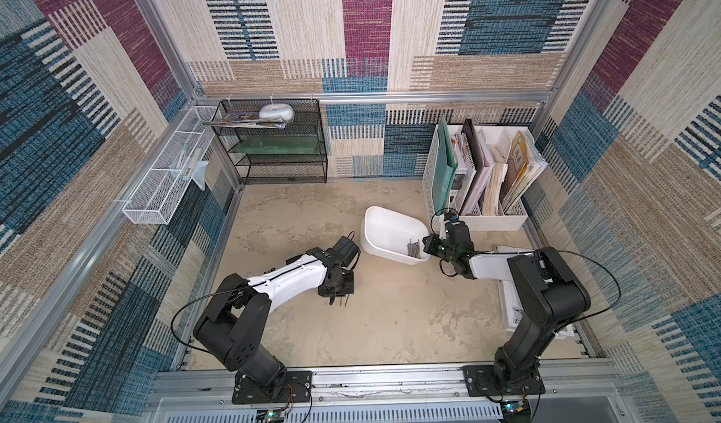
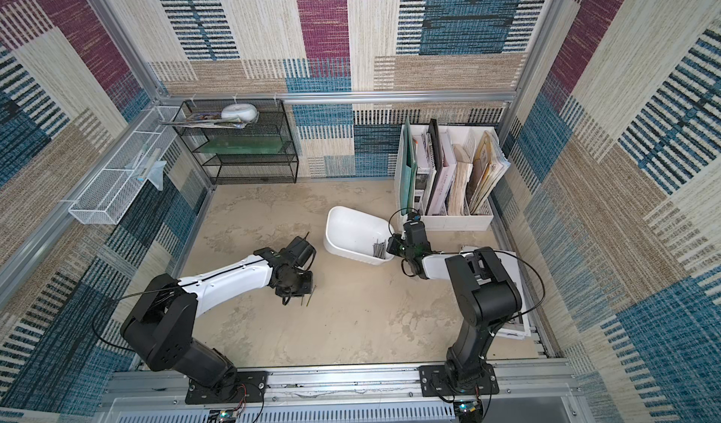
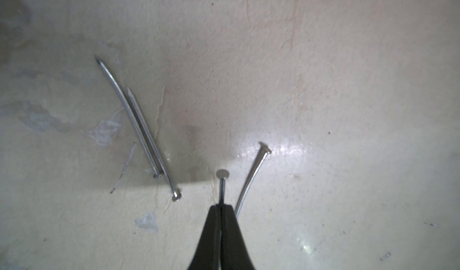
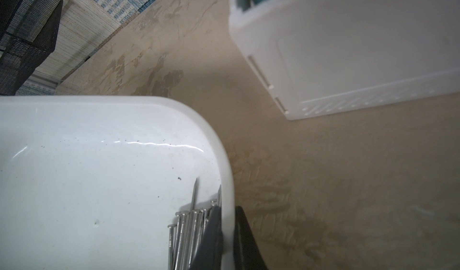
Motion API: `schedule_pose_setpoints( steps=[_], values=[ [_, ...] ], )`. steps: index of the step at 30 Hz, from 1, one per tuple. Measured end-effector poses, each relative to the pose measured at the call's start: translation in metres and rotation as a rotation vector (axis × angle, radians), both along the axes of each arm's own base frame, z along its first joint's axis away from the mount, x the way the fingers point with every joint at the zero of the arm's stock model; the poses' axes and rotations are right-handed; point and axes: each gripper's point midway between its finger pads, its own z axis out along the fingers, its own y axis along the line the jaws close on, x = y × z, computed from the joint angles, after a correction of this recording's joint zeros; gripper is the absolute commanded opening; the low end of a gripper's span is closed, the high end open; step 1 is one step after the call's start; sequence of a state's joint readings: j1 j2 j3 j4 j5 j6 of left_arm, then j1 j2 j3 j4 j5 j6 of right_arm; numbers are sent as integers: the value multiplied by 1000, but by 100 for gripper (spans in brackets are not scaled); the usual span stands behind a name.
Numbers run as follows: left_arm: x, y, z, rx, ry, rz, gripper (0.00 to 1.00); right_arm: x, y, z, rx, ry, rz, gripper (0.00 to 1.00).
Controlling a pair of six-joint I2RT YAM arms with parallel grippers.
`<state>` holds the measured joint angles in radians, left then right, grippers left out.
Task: Put the nails on the desktop into the storage box
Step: Pick up the nail from the center of the board, then place the nail in the storage box.
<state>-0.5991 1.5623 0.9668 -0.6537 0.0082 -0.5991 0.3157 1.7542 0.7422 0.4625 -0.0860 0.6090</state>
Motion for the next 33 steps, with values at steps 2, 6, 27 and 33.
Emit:
schedule_pose_setpoints(
  steps=[2,6,27,33],
  values=[
    [4,-6,20,-35,-29,-10,0,0,0,0,0,0,0,0],
    [22,-28,88,-134,-134,-57,0,0,0,0,0,0,1,0],
    [120,-145,108,-147,-106,-266,0,-7,-4,5,-6,4,-21,0],
    [120,-134,78,-58,-65,-259,0,-7,-3,6,5,-5,-18,0]
  ],
)
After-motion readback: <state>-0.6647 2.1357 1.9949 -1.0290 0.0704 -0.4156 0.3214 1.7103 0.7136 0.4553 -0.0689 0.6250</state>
